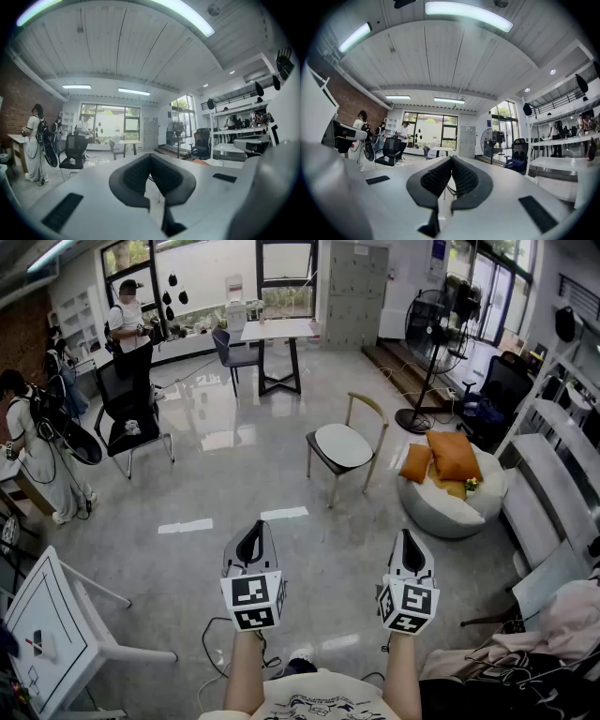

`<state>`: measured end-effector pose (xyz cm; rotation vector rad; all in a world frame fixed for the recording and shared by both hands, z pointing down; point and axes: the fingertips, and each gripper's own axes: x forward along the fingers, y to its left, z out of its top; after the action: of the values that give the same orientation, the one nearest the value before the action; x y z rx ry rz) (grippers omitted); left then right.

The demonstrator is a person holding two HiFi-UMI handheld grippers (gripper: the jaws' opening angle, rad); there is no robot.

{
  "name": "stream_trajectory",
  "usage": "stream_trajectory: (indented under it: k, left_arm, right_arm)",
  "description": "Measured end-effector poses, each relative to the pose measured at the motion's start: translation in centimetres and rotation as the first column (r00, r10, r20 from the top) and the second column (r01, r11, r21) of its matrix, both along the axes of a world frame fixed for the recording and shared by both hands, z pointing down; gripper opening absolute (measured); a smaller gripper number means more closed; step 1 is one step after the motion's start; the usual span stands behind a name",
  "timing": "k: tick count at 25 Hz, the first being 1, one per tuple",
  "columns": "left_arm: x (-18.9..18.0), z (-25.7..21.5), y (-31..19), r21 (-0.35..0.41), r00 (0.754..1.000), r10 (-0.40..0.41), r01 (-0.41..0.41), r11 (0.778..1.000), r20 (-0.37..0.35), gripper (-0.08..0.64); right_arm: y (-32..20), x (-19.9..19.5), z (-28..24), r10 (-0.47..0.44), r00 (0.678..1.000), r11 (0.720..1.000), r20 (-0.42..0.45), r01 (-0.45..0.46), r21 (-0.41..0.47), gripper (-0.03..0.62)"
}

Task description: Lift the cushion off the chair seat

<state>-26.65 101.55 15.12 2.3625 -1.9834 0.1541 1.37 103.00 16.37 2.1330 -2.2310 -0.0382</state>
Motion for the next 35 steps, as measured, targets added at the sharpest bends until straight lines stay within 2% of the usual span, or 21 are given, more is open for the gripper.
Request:
stream_trajectory:
  k: [12, 21, 24, 31, 33, 35]
  left_arm:
    - [-1.7, 0.9, -1.7, -0.003, 1.000, 0.010, -0.010, 1.000, 0.002, 0.014]
    - [-4.5, 1.7, -4.7, 0.005, 1.000, -0.001, 0.002, 1.000, -0.012, 0.014]
    - [-5.3, 2.2, -5.4, -0.004, 1.000, 0.002, -0.003, 1.000, -0.016, 0.014]
    - [-6.9, 3.1, -7.9, -0.008, 0.999, 0.004, -0.004, 1.000, -0.040, 0.198]
    - [-7.0, 3.3, -9.0, -0.011, 0.999, 0.005, -0.006, 1.000, -0.050, 0.235]
    - [-6.7, 3.6, -10.3, -0.019, 0.999, 0.004, -0.005, 1.000, -0.053, 0.243]
  right_arm:
    - [-1.5, -1.6, 0.5, 0.003, 1.000, 1.000, 0.004, -0.003, 0.001, 0.011]
    - [-4.2, -4.2, 1.5, -0.013, 1.000, 1.000, 0.027, 0.013, 0.005, 0.012]
    - [-4.8, -5.1, 1.9, -0.010, 0.999, 1.000, 0.031, 0.010, 0.000, 0.063]
    - [-6.9, -6.2, 3.5, 0.006, 0.999, 1.000, 0.037, -0.005, -0.027, 0.153]
    - [-8.0, -6.3, 3.6, 0.002, 0.999, 0.999, 0.034, -0.001, -0.032, 0.170]
    - [-9.4, -6.2, 3.8, -0.006, 1.000, 0.999, 0.023, 0.007, -0.038, 0.187]
